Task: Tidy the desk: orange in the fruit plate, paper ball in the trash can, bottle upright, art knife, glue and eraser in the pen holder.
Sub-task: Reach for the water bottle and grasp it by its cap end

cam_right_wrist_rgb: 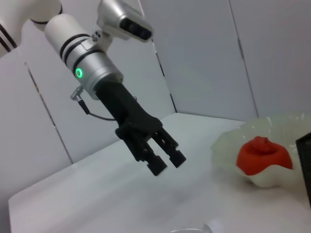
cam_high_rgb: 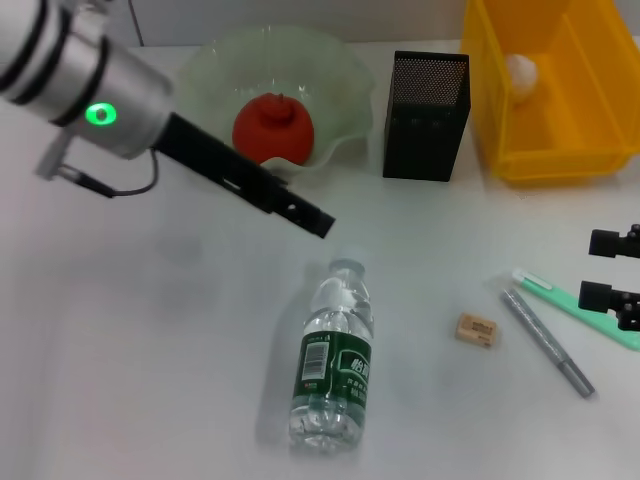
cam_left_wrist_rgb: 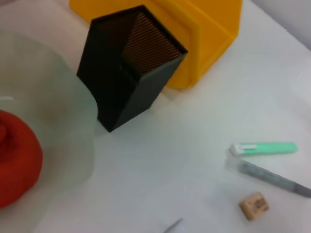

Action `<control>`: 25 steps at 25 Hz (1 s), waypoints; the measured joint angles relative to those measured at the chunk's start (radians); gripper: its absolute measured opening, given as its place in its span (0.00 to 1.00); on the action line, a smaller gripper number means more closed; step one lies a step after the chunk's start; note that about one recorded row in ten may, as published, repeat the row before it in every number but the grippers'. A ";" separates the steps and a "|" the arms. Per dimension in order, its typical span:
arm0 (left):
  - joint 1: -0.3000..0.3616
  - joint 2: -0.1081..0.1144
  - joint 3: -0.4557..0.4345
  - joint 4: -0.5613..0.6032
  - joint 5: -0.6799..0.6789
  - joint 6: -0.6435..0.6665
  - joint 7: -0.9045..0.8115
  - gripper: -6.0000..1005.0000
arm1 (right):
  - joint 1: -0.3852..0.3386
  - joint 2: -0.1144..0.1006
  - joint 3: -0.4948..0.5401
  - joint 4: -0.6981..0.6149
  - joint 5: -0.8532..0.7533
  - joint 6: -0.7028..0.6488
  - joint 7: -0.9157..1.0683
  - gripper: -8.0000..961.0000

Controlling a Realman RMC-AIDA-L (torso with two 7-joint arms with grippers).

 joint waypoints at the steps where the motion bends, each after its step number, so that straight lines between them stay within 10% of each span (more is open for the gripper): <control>1: -0.016 -0.001 0.015 -0.032 0.003 -0.028 -0.027 0.79 | 0.000 0.000 0.003 0.004 -0.003 0.004 0.000 0.80; 25: -0.072 -0.006 0.464 -0.335 -0.133 -0.515 -0.222 0.79 | 0.013 0.007 0.057 0.191 -0.004 0.075 -0.127 0.80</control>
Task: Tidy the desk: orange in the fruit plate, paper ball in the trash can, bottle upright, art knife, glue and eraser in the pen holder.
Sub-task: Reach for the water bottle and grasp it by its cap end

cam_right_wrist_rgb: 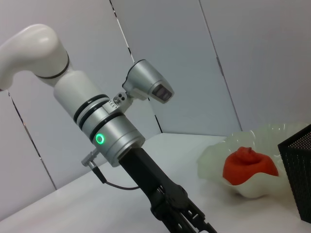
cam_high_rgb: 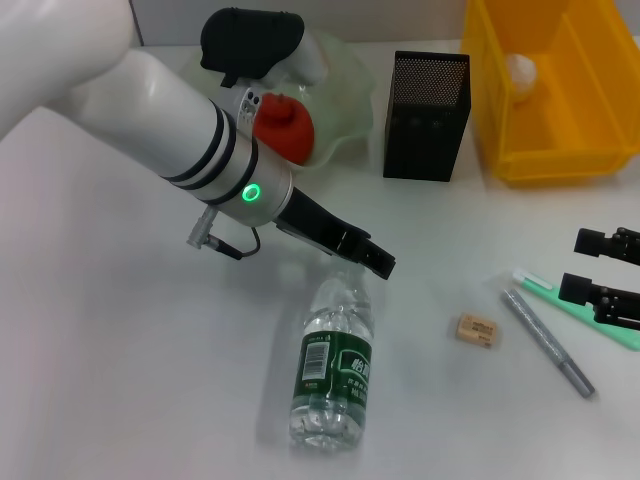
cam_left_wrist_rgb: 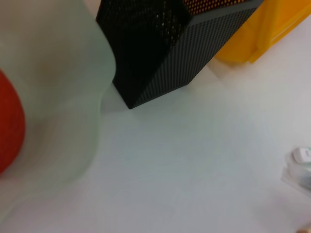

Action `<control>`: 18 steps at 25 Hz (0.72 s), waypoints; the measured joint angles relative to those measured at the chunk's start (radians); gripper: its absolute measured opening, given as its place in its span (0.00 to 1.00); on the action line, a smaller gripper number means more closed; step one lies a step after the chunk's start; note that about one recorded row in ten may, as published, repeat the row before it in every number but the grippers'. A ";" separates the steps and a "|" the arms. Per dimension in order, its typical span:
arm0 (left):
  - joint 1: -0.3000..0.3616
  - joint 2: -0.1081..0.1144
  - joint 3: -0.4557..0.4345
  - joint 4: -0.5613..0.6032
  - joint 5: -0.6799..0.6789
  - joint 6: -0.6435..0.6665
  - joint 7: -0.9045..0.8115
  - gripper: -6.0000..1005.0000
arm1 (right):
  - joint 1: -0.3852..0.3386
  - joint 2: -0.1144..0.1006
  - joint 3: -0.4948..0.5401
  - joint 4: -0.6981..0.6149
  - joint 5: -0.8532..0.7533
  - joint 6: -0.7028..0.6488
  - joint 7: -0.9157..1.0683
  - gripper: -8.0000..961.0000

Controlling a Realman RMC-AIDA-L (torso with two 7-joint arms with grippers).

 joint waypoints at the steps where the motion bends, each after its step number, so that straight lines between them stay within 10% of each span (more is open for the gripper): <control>1: 0.000 0.000 0.009 -0.001 -0.002 -0.008 0.000 0.79 | -0.001 0.000 0.001 0.000 0.000 -0.002 0.000 0.80; 18: 0.011 0.000 0.100 0.001 0.005 -0.036 0.000 0.68 | 0.003 -0.011 0.004 0.048 0.009 -0.016 -0.010 0.80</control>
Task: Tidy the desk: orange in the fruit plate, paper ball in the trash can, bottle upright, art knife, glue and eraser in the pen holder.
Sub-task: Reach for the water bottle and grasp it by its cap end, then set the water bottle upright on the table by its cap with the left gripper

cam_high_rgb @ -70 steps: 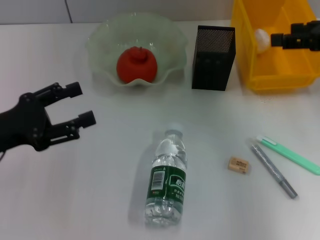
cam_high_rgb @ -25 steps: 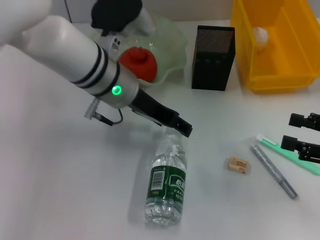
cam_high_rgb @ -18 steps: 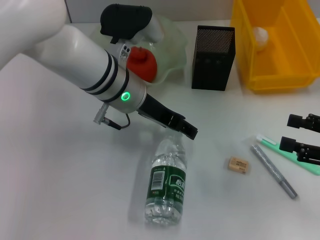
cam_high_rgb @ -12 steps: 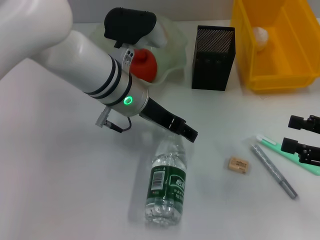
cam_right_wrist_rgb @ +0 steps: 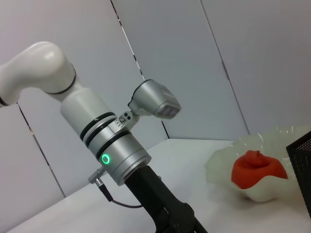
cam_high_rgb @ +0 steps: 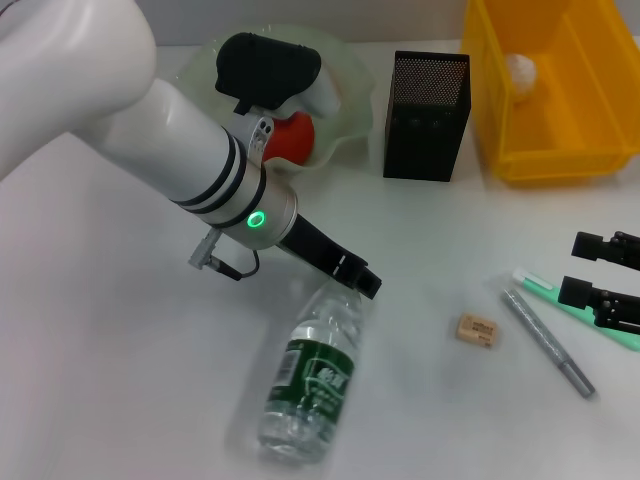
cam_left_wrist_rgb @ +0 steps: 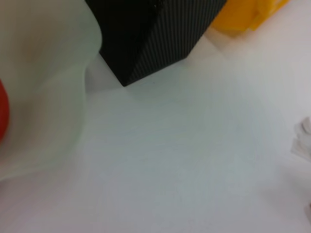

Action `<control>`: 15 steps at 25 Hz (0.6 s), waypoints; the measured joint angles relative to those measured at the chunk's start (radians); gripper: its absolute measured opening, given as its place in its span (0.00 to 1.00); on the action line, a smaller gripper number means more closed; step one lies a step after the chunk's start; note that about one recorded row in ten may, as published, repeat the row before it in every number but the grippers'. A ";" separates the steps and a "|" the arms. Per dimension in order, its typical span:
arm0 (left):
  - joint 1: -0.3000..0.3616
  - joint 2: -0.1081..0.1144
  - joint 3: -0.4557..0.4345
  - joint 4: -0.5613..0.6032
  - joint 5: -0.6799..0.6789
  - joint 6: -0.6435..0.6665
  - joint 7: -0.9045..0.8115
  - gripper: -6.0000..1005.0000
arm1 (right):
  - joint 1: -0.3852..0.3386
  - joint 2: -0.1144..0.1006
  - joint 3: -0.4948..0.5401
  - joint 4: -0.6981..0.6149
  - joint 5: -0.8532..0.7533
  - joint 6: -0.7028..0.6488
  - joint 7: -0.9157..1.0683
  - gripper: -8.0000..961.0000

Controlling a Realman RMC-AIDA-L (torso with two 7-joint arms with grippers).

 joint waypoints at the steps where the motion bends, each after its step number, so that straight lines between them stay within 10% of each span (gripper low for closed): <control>1: 0.000 0.000 0.000 0.000 0.000 0.000 0.000 0.66 | 0.000 0.000 0.000 0.001 0.000 0.000 0.000 0.80; 15: 0.181 0.002 0.020 0.285 -0.071 0.070 0.292 0.48 | 0.000 0.000 0.025 0.018 0.002 -0.001 -0.003 0.80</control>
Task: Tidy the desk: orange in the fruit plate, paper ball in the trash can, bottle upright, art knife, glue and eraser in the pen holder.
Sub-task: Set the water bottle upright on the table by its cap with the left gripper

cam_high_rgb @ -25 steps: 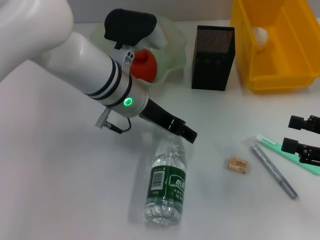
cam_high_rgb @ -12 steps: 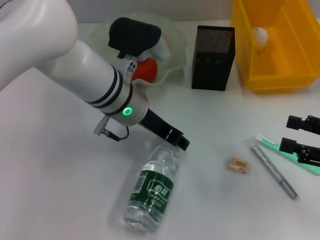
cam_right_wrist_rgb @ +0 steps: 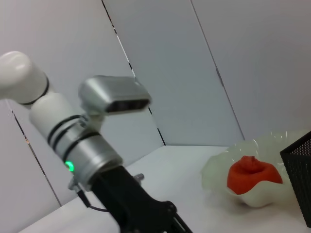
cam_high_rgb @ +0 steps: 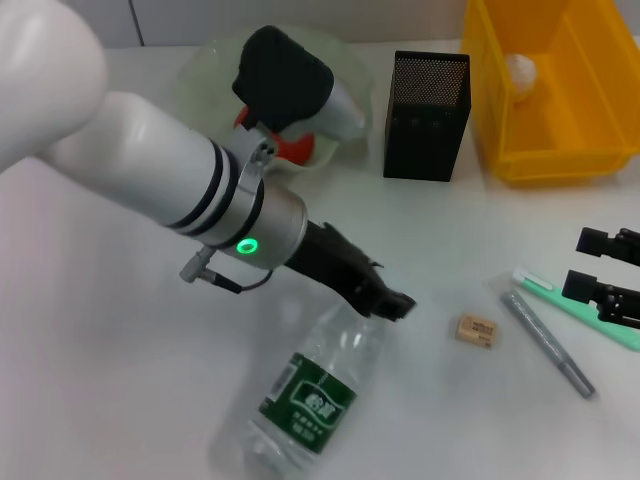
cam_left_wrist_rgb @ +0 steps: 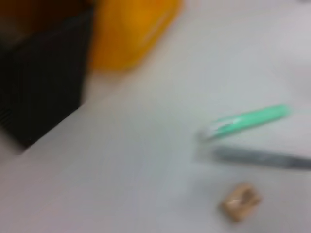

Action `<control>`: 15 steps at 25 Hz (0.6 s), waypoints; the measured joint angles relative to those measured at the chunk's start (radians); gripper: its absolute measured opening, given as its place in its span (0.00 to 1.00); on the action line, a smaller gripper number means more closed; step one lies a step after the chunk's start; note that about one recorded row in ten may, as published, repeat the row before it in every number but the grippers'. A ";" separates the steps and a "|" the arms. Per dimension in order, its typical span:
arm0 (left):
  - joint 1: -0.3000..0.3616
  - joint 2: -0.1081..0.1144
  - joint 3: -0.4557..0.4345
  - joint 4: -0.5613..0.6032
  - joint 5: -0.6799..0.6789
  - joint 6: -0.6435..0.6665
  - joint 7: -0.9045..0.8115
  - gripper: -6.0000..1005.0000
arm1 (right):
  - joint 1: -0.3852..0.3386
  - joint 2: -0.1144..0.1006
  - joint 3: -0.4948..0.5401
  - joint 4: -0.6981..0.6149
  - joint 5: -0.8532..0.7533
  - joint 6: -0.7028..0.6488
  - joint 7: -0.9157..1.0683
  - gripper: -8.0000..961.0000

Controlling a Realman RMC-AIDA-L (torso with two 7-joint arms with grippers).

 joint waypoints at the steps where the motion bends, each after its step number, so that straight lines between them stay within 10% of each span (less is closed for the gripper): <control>1: 0.020 0.001 -0.002 0.020 -0.019 0.005 0.037 0.48 | 0.000 0.000 0.000 0.000 0.000 0.000 0.000 0.80; 15: 0.236 0.009 -0.149 0.084 -0.367 0.022 0.426 0.48 | 0.032 0.005 0.000 0.001 0.000 -0.050 0.032 0.80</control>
